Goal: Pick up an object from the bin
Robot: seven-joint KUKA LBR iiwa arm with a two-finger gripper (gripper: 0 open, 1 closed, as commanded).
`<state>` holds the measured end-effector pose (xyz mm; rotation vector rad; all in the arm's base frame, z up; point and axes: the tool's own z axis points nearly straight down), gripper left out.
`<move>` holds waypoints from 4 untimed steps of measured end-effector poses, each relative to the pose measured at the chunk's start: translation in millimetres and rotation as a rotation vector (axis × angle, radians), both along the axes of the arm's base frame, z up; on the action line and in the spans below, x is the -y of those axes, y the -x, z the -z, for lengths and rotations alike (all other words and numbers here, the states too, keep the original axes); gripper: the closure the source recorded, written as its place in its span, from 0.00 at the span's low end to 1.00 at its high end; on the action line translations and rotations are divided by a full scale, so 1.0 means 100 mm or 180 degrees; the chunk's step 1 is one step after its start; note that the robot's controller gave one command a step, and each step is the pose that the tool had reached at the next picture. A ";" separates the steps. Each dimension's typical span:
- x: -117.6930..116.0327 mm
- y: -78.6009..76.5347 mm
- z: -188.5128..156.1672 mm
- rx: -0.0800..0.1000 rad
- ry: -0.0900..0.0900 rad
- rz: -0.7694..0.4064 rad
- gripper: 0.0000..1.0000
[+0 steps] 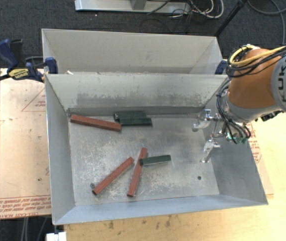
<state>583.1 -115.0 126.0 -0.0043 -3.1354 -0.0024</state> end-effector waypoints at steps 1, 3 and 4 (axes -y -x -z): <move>0.00 -0.02 -0.05 0.0024 0.0004 -0.0007 0.00; -0.91 0.31 0.43 0.0038 0.0000 -0.0746 1.00; -0.91 0.31 0.43 0.0038 0.0000 -0.0747 1.00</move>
Offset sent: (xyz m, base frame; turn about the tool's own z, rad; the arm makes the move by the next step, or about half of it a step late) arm -0.0092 0.0675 -0.0560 0.0305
